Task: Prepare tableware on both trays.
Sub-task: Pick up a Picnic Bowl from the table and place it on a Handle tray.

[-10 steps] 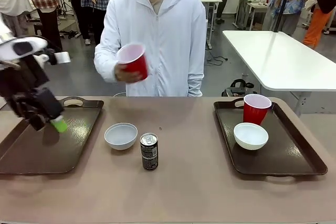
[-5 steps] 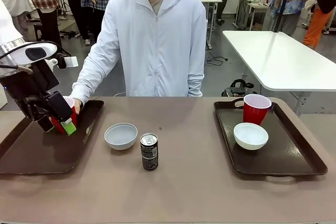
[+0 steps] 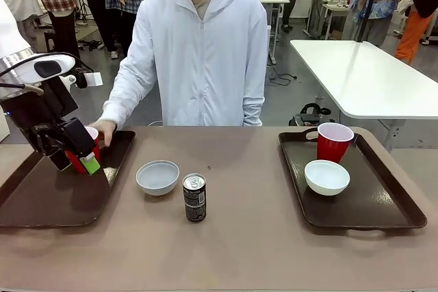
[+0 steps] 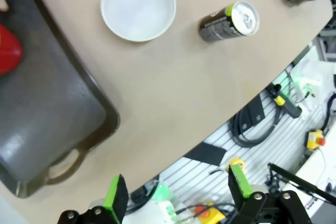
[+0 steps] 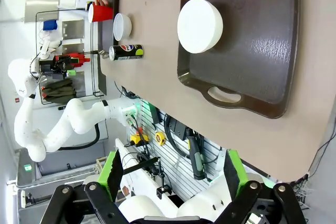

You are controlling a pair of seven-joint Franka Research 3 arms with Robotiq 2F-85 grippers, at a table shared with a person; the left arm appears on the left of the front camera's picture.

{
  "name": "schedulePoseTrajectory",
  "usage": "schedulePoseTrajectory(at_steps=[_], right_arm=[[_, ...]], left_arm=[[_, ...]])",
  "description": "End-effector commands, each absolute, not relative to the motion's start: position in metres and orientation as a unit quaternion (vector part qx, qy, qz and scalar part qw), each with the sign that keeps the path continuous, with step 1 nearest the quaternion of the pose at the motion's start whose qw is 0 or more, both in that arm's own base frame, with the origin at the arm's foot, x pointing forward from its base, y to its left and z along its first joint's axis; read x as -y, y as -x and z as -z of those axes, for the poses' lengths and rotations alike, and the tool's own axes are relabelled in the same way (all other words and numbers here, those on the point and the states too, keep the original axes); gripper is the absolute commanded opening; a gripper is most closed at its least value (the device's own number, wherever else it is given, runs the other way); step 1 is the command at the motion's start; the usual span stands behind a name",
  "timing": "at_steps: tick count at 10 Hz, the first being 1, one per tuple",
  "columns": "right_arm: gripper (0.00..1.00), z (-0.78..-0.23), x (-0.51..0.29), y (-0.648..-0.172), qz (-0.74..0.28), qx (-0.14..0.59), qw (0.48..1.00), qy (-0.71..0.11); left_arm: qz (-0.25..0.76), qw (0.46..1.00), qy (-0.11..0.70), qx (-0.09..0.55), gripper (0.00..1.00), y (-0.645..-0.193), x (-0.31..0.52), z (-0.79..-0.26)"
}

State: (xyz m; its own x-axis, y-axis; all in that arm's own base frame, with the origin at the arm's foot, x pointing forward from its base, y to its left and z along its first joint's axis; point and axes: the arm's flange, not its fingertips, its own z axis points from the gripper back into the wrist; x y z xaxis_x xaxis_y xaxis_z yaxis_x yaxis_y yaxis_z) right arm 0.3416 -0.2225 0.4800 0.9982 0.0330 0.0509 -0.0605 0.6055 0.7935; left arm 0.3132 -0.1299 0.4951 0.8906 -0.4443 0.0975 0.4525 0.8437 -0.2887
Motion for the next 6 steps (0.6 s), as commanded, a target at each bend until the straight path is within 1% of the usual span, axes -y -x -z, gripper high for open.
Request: schedulePoseTrajectory(at_steps=[1,3,4,6], right_arm=[[1.0,-0.479,0.22,-0.339,-0.031,0.023,0.893,-0.449],[1.0,-0.479,0.22,-0.339,-0.031,0.023,0.893,-0.449],[1.0,-0.479,0.22,-0.339,-0.031,0.023,0.893,-0.449],[1.0,-0.479,0.22,-0.339,-0.031,0.023,0.893,-0.449]], left_arm=[[0.231,0.96,0.158,0.016,1.0,-0.314,0.132,-0.497],[0.234,0.96,0.154,0.013,1.0,-0.313,0.13,-0.495],[0.186,0.974,0.131,0.019,1.0,-0.335,0.15,-0.489],[0.144,0.988,0.06,0.007,1.0,-0.374,0.193,-0.463]])
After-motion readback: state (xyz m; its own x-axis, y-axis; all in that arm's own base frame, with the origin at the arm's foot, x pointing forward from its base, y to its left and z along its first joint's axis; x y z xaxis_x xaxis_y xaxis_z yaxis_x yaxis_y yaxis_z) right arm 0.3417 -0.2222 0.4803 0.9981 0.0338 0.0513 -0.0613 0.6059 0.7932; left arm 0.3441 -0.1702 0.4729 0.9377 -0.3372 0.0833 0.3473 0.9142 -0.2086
